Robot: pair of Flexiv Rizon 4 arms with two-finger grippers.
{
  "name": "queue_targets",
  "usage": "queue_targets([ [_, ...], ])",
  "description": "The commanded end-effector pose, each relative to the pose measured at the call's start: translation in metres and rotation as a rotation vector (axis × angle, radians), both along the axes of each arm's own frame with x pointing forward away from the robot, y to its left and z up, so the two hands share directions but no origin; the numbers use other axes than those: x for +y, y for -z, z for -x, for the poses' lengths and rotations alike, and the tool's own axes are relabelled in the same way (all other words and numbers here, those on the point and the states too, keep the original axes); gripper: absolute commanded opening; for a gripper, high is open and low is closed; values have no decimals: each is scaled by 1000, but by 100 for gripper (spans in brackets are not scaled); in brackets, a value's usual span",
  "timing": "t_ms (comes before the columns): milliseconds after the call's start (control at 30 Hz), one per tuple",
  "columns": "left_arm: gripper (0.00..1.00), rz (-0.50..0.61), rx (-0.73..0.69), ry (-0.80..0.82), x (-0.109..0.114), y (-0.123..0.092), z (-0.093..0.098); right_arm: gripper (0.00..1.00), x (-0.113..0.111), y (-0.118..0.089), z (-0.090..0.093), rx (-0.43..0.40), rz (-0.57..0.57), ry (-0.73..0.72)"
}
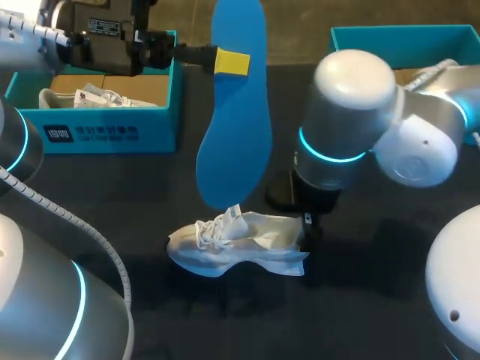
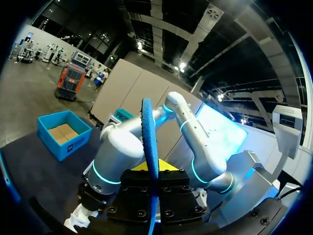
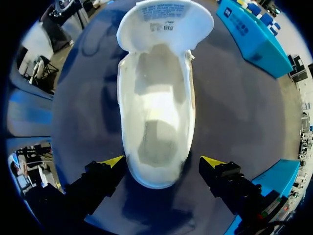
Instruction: Take the shoe out of the shoebox, open the shoe tongue, remove and reinsert the insole, then place the shoe into the shoebox
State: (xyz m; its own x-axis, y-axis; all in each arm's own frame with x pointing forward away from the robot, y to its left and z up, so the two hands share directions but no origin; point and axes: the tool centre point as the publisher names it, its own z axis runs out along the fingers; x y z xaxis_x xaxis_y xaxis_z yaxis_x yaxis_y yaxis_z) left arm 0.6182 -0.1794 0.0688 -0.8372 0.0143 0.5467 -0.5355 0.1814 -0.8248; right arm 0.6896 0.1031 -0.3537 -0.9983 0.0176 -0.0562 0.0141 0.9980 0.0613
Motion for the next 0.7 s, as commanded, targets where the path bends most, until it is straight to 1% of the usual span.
queue_targets([
  [33, 0, -2, 0, 3, -1, 0, -1, 100, 4, 2, 0, 1, 120, 10],
  [333, 0, -2, 0, 3, -1, 0, -1, 100, 5, -3, 2, 1, 126, 14],
  [467, 0, -2, 0, 3, -1, 0, -1, 100, 6, -6, -1, 4, 132, 12],
  [700, 0, -2, 0, 3, -1, 0, -1, 100, 15, -16, -5, 6, 130, -16],
])
